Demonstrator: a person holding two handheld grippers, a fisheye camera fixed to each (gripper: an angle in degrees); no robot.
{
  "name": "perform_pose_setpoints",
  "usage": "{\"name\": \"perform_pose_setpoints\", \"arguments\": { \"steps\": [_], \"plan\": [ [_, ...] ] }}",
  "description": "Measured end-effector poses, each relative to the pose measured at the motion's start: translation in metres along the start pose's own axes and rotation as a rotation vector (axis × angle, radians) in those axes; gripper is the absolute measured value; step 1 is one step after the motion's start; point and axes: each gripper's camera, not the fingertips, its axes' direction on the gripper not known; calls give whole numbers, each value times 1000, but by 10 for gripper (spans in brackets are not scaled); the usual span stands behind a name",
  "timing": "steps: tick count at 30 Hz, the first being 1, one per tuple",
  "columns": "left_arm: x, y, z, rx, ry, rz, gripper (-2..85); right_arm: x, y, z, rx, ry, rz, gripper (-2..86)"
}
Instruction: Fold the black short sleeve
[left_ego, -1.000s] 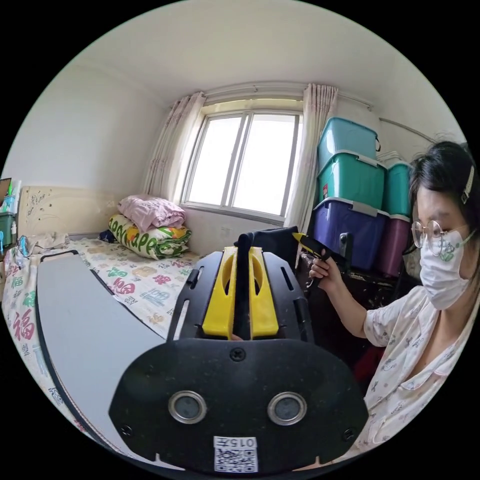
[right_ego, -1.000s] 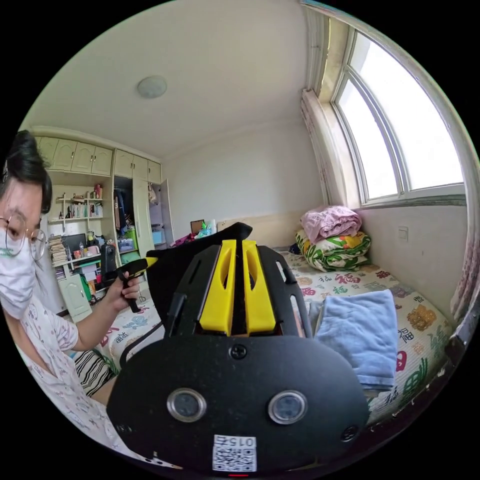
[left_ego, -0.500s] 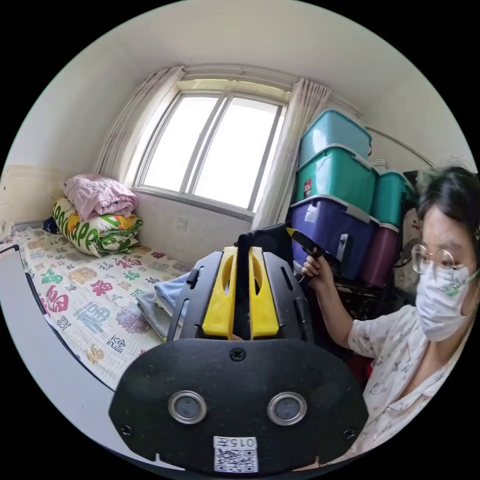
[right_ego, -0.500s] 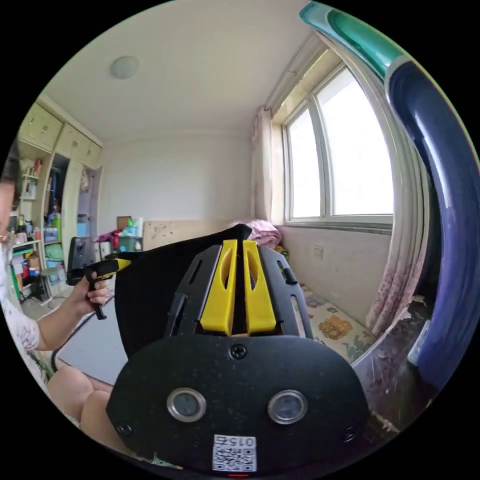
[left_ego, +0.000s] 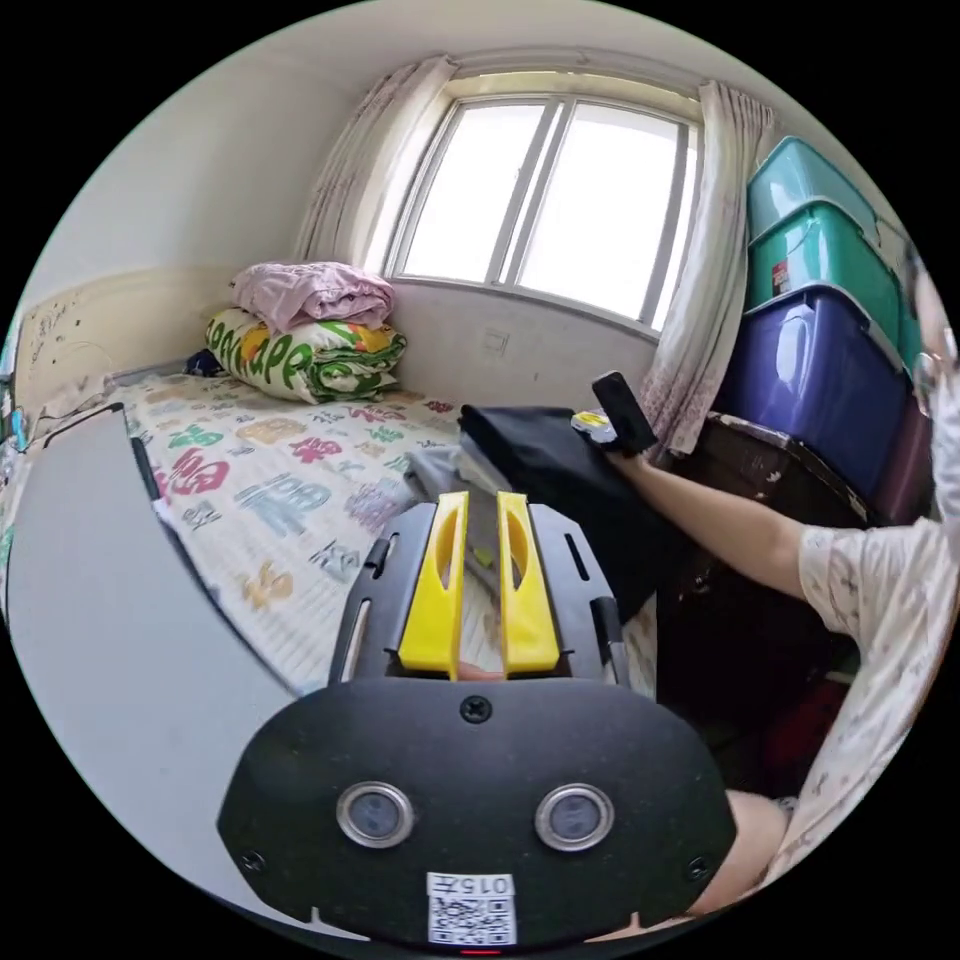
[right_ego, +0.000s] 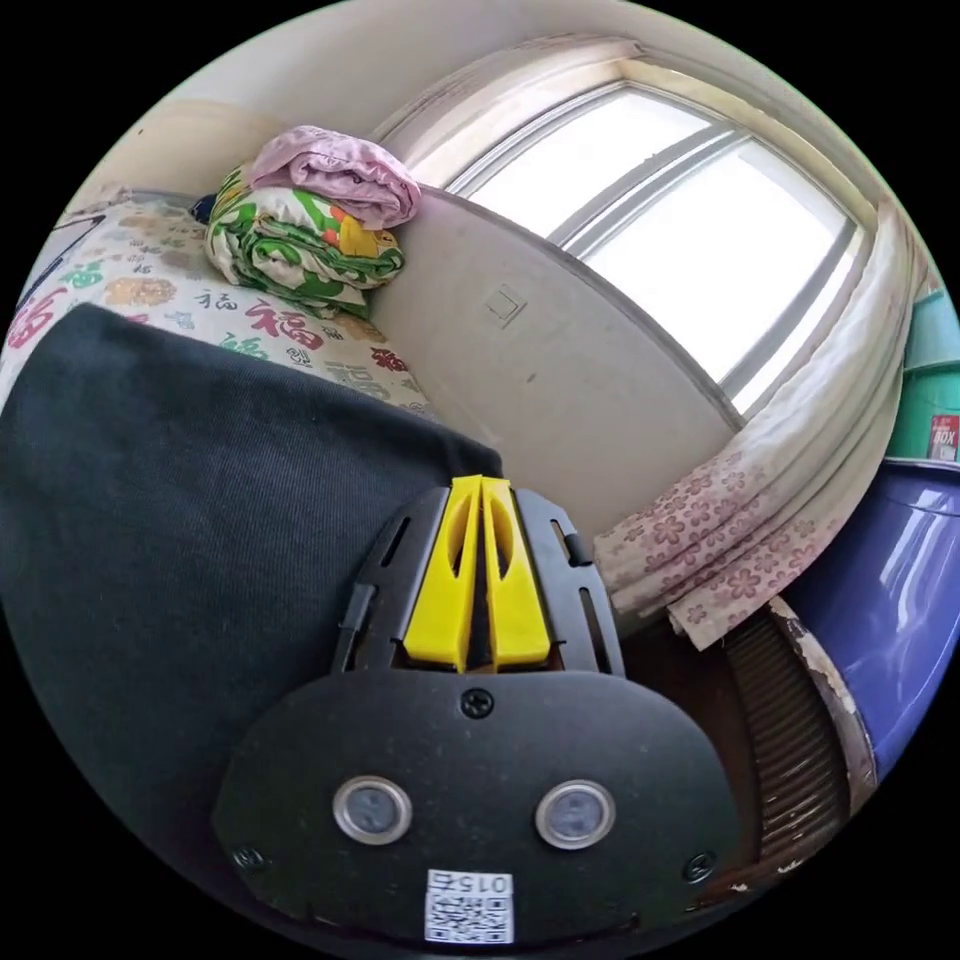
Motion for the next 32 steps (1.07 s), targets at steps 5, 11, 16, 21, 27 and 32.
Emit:
{"name": "perform_pose_setpoints", "arguments": {
  "steps": [5,11,16,21,27,32],
  "plan": [
    [-56,73,-152,49,-270,-92,55,-4,18,34,18,-3,29,-9],
    [-79,146,-371,278,-894,-261,76,10,40,21,110,11,25,-10],
    [-92,218,-520,249,-1337,-517,88,80,90,-77,364,-404,225,-10],
    [-130,325,-608,107,-1555,-867,116,112,182,-171,580,-910,186,-10],
    [-190,449,-650,-52,-1560,-1235,135,97,303,-220,540,-1233,133,-10],
    [-235,494,-728,61,-1615,-1331,179,77,375,-246,461,-1325,41,-10]
  ]
}}
